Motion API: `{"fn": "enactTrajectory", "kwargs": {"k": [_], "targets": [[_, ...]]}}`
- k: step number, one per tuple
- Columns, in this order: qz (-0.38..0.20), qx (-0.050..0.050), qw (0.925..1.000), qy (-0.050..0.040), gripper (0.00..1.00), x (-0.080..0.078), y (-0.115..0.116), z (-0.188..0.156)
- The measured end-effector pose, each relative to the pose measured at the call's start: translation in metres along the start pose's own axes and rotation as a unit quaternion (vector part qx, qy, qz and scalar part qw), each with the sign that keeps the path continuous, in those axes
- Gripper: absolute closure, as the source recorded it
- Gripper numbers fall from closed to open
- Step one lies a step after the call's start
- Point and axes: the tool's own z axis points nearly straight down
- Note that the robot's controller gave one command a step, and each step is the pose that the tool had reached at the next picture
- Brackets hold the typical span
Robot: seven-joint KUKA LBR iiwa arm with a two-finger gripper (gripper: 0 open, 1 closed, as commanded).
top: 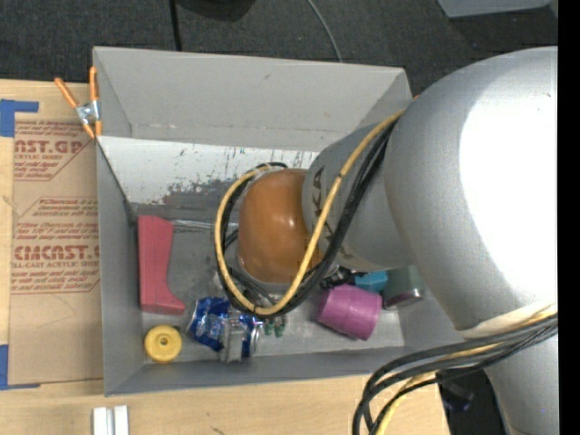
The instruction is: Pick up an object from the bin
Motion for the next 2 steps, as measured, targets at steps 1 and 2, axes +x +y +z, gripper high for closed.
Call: {"fn": "enactTrajectory", "kwargs": {"k": [1, 2], "targets": [[0.051, -0.002, 0.9987, -0.0013, 1.0, 0.0044, 0.0198, -0.0002], [0.051, -0.002, 0.9987, -0.0012, 1.0, 0.0044, 0.0198, -0.0002]]}}
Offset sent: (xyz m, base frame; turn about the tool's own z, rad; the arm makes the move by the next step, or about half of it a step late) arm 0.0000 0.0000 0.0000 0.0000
